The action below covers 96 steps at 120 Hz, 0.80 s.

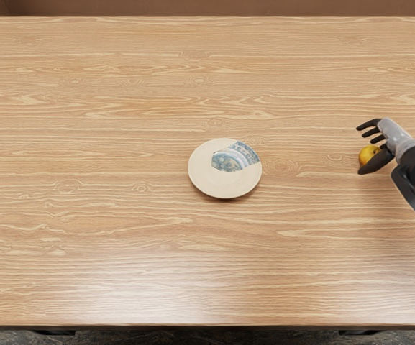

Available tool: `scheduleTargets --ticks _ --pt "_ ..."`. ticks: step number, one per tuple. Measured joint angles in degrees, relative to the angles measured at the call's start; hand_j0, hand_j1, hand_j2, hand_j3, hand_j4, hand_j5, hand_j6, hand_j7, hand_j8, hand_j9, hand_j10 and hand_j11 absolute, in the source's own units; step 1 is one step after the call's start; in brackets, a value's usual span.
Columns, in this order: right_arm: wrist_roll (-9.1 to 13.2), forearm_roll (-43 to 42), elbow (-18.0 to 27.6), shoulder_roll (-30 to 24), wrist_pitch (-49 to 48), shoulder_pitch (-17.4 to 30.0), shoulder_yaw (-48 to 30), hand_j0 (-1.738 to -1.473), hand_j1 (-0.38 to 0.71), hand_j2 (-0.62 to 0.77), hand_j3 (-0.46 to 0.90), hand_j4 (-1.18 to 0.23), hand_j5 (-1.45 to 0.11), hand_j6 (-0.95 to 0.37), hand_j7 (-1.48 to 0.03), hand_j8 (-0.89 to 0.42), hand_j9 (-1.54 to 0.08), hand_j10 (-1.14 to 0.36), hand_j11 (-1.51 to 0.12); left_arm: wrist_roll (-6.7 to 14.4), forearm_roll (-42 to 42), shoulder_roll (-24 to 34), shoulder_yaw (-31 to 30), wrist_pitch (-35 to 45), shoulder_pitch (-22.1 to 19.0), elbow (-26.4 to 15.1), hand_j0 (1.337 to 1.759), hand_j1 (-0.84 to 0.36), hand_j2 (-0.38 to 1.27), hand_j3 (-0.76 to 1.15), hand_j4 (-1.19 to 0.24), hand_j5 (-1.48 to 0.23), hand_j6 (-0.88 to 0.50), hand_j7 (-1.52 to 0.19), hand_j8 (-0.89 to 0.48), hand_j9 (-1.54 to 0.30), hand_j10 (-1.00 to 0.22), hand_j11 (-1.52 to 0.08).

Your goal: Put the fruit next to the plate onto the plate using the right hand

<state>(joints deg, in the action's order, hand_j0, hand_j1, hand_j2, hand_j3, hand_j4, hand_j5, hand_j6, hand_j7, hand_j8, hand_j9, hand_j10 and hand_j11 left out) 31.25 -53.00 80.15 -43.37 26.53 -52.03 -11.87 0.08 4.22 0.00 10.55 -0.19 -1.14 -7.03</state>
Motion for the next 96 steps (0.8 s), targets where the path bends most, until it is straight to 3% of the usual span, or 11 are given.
scheduleTargets --ticks 58,96 --pt "-0.17 -0.74 -2.72 0.75 -0.13 0.04 0.84 -1.658 0.04 -0.05 0.00 -0.36 -0.42 -0.35 -0.44 -0.37 -0.42 -0.49 -0.44 0.00 0.01 0.00 0.01 -0.01 0.00 0.00 1.658 0.32 0.00 0.00 -0.02 -0.03 -0.02 -0.03 -0.02 -0.03 -0.02 -0.03" --pt "-0.64 0.06 -4.11 1.21 0.09 -0.02 0.84 -1.658 0.03 -0.06 0.00 -0.33 -0.41 -0.32 -0.41 -0.33 -0.41 -0.36 -0.41 0.00 0.00 0.00 0.00 0.00 0.00 0.00 1.658 0.32 0.00 0.00 -0.02 -0.03 -0.02 -0.03 -0.02 -0.03 -0.02 -0.03"
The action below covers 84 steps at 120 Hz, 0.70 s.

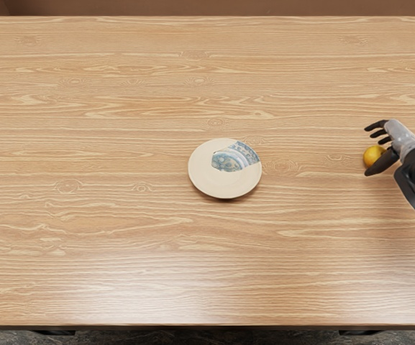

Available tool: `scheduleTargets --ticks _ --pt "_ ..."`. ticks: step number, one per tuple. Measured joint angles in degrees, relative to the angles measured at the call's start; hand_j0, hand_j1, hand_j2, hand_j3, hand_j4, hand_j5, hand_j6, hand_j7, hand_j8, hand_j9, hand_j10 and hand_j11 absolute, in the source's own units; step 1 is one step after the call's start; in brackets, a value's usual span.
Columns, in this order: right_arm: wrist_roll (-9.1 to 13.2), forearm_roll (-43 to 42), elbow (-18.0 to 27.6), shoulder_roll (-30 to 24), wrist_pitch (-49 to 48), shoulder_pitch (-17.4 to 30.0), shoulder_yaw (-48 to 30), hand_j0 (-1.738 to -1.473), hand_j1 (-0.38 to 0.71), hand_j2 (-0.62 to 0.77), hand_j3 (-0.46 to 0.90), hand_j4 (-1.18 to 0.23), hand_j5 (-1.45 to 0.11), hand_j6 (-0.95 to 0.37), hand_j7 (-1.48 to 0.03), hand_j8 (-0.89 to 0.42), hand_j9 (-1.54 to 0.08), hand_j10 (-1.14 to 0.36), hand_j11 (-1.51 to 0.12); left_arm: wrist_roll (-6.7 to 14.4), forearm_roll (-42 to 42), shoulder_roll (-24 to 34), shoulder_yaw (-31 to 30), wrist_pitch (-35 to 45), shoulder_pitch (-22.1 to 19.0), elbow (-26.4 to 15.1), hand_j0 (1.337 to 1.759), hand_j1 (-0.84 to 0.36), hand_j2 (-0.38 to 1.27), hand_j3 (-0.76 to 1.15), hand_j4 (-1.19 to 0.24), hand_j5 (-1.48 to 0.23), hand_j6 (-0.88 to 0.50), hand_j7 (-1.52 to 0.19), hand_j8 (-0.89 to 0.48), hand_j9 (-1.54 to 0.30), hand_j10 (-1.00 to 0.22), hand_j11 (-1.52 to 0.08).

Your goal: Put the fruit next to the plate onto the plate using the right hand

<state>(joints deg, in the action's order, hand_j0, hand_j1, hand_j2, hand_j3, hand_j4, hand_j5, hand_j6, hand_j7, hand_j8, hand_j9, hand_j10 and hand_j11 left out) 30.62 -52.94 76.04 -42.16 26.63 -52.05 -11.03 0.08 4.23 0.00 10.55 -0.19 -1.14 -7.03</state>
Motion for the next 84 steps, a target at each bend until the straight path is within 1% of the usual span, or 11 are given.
scheduleTargets --ticks 38,61,84 --pt "-0.19 0.09 -1.62 0.34 -0.01 0.14 0.05 -1.658 0.03 -0.06 0.00 -0.33 -0.42 -0.33 -0.42 -0.33 -0.42 -0.33 -0.42 0.00 0.00 0.00 0.01 0.01 0.00 0.00 1.658 0.32 0.00 0.00 -0.02 -0.03 -0.02 -0.03 -0.02 -0.03 -0.02 -0.03" --pt "-0.20 0.09 -1.81 0.41 -0.05 0.27 0.20 -1.658 0.13 -0.08 0.00 -0.40 -0.52 -0.41 -0.52 -0.40 -0.52 -0.41 -0.52 0.00 0.00 0.00 0.01 0.00 0.00 0.00 1.658 0.32 0.00 0.00 -0.02 -0.03 -0.02 -0.03 -0.02 -0.03 -0.02 -0.03" --pt "-0.20 0.05 -2.38 1.12 -0.02 0.29 0.22 -1.658 0.17 -0.08 0.00 -0.44 -0.56 -0.44 -0.57 -0.43 -0.57 -0.44 -0.57 0.00 0.00 0.00 0.00 0.00 0.00 0.00 1.658 0.32 0.00 0.00 -0.02 -0.03 -0.02 -0.03 -0.02 -0.03 -0.02 -0.03"
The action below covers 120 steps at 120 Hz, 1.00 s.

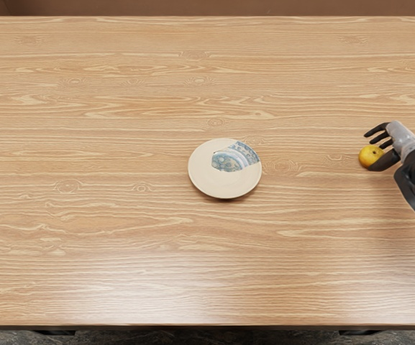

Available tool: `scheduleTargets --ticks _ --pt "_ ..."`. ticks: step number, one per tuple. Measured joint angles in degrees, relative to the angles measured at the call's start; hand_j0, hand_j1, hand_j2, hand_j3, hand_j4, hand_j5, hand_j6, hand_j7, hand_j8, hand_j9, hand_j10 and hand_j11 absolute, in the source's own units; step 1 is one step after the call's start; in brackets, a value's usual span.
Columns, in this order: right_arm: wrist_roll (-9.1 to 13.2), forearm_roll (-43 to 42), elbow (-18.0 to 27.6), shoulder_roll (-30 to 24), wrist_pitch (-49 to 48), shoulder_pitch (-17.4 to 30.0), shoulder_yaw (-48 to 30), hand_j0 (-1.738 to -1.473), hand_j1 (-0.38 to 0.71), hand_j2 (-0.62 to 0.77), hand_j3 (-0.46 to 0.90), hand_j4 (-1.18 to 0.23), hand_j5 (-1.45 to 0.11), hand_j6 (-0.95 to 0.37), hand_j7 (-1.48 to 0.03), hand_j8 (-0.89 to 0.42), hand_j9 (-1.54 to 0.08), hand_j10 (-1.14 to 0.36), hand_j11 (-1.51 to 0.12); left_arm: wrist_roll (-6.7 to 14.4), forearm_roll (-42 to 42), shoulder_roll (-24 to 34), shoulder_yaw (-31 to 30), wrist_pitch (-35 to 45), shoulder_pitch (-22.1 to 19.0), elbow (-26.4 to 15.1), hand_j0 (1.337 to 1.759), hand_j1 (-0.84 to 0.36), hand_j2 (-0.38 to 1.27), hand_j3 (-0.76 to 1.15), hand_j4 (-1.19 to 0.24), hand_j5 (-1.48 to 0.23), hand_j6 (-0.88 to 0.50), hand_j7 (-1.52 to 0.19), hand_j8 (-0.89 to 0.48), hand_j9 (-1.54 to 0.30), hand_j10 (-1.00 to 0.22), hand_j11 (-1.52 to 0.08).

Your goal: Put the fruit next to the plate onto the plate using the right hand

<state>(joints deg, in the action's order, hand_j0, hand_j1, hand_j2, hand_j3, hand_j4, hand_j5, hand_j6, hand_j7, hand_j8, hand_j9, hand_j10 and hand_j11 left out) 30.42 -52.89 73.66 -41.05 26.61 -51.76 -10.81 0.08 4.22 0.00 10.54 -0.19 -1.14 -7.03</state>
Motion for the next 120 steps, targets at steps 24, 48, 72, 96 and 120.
scheduleTargets --ticks 24,48,72,96,120 --pt "0.01 -0.09 -1.31 1.55 -0.13 -0.04 -0.01 -1.658 0.17 -0.08 0.00 -0.46 -0.55 -0.45 -0.57 -0.45 -0.57 -0.45 -0.57 0.00 0.00 0.00 0.01 0.00 0.00 0.00 1.658 0.32 0.00 0.00 -0.02 -0.03 -0.02 -0.03 -0.02 -0.03 -0.02 -0.03" --pt "0.01 -0.24 -2.15 2.10 -0.13 0.36 -0.03 -1.658 0.17 -0.07 0.00 -0.47 -0.55 -0.45 -0.57 -0.44 -0.58 -0.45 -0.58 0.00 0.01 0.00 0.02 -0.01 0.00 0.00 1.658 0.32 0.00 0.00 -0.02 -0.03 -0.02 -0.03 -0.02 -0.03 -0.02 -0.03" --pt "-0.03 -0.30 -2.41 2.26 -0.02 0.64 -0.04 -1.656 0.25 -0.05 0.00 -0.53 -0.63 -0.46 -0.66 -0.44 -0.66 -0.52 -0.66 0.00 0.00 0.00 0.02 0.00 0.00 0.00 1.658 0.32 0.00 0.00 -0.02 -0.03 -0.02 -0.03 -0.02 -0.03 -0.02 -0.03" --pt "-0.10 -0.42 -2.57 2.53 -0.05 0.90 -0.08 -1.645 0.29 -0.03 0.00 -0.58 -0.79 -0.37 -0.77 -0.34 -0.81 -0.51 -0.82 -0.01 0.01 0.00 0.03 0.01 0.00 0.00 1.658 0.32 0.00 0.00 -0.02 -0.03 -0.02 -0.03 -0.02 -0.03 -0.02 -0.03" --pt "-0.06 -0.68 -3.41 3.07 0.19 1.34 -0.16 -1.641 0.28 0.03 0.00 -0.67 -0.82 -0.36 -0.85 -0.35 -0.86 -0.57 -0.87 -0.01 0.01 0.00 0.03 0.01 0.00 0.00 1.658 0.32 0.00 0.00 -0.02 -0.03 -0.02 -0.03 -0.02 -0.03 -0.02 -0.03"
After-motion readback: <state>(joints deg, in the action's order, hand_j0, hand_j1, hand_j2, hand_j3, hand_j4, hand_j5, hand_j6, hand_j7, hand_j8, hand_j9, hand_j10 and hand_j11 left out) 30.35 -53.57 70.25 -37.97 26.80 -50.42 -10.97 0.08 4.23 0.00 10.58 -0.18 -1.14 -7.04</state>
